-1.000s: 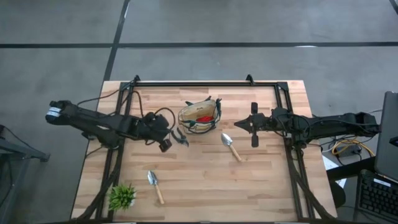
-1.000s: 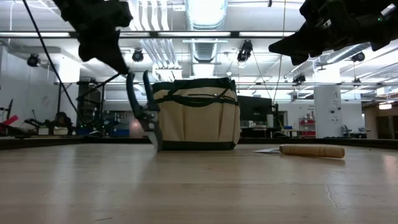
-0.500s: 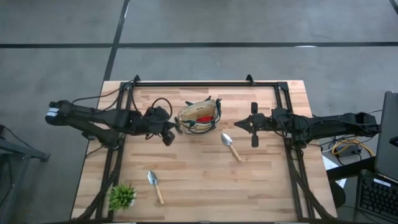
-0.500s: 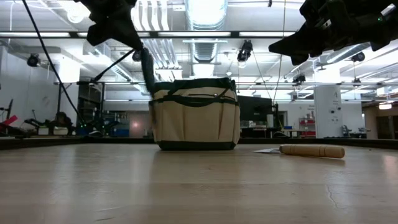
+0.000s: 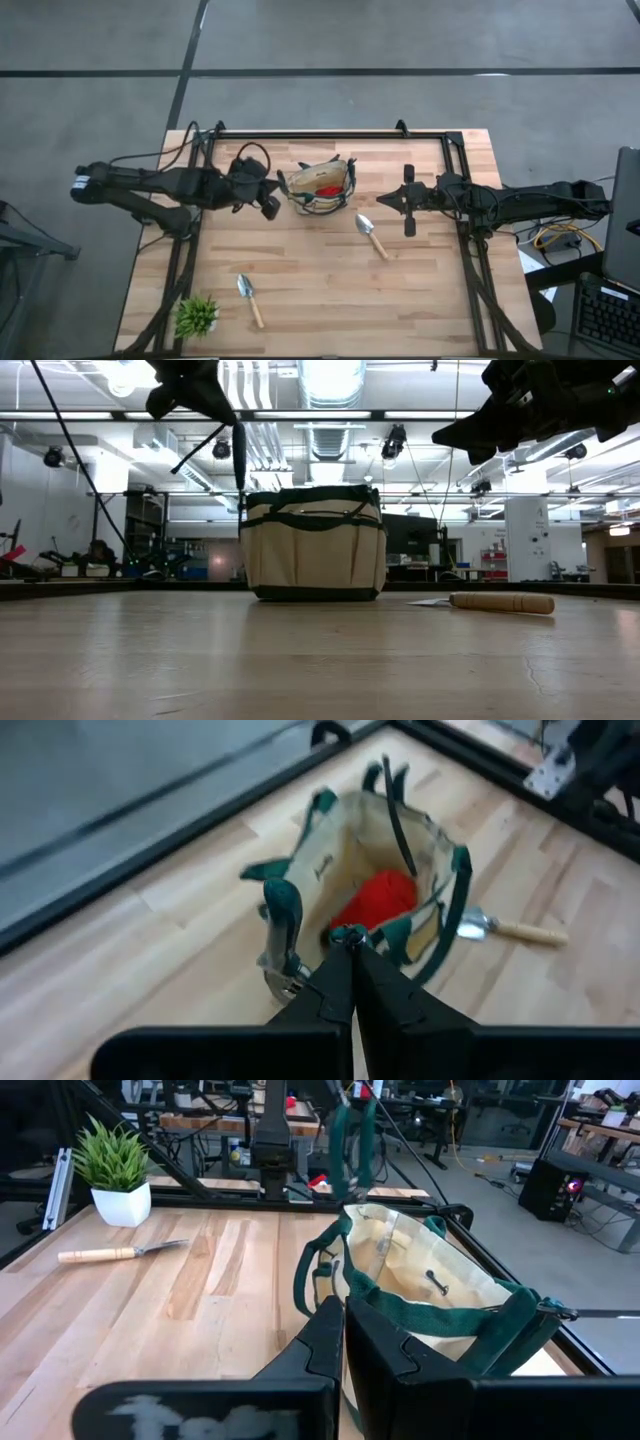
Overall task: Pick & Place Garden tools in Gardening bag
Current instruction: Put the green shear scissors into the brown gardening bag
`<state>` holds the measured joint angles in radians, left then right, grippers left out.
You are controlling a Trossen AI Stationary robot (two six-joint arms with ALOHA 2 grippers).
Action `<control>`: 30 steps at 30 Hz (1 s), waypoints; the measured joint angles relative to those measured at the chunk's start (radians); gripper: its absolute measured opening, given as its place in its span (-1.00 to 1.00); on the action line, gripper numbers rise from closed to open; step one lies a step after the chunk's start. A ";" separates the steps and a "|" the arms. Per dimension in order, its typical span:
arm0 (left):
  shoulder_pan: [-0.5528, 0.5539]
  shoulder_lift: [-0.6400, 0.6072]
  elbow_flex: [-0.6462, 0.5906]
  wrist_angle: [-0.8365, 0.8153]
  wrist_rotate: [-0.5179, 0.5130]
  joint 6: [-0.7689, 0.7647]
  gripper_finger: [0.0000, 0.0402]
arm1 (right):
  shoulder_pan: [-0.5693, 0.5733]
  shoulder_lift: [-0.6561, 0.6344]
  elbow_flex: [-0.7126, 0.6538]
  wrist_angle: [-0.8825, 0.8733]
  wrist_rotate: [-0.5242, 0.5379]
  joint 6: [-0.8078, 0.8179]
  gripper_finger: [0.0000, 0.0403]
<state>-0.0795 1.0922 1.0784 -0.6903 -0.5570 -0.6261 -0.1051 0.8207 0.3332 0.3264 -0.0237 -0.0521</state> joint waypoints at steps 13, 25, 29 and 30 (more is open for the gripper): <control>0.002 -0.019 0.023 0.051 -0.018 0.028 -0.96 | 0.000 0.000 0.000 0.000 0.000 -0.004 -0.96; 0.002 -0.010 -0.043 0.122 -0.001 0.023 -0.95 | 0.000 0.000 0.000 -0.016 0.000 -0.007 -0.96; 0.001 -0.008 -0.088 0.171 0.006 0.022 -0.96 | 0.000 0.000 0.000 -0.024 0.000 -0.007 -0.96; 0.001 -0.008 -0.094 0.184 0.008 0.021 -0.96 | 0.000 0.000 0.000 -0.024 0.000 -0.007 -0.96</control>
<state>-0.0780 1.0840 0.9840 -0.5064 -0.5488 -0.6047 -0.1055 0.8209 0.3328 0.3019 -0.0238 -0.0593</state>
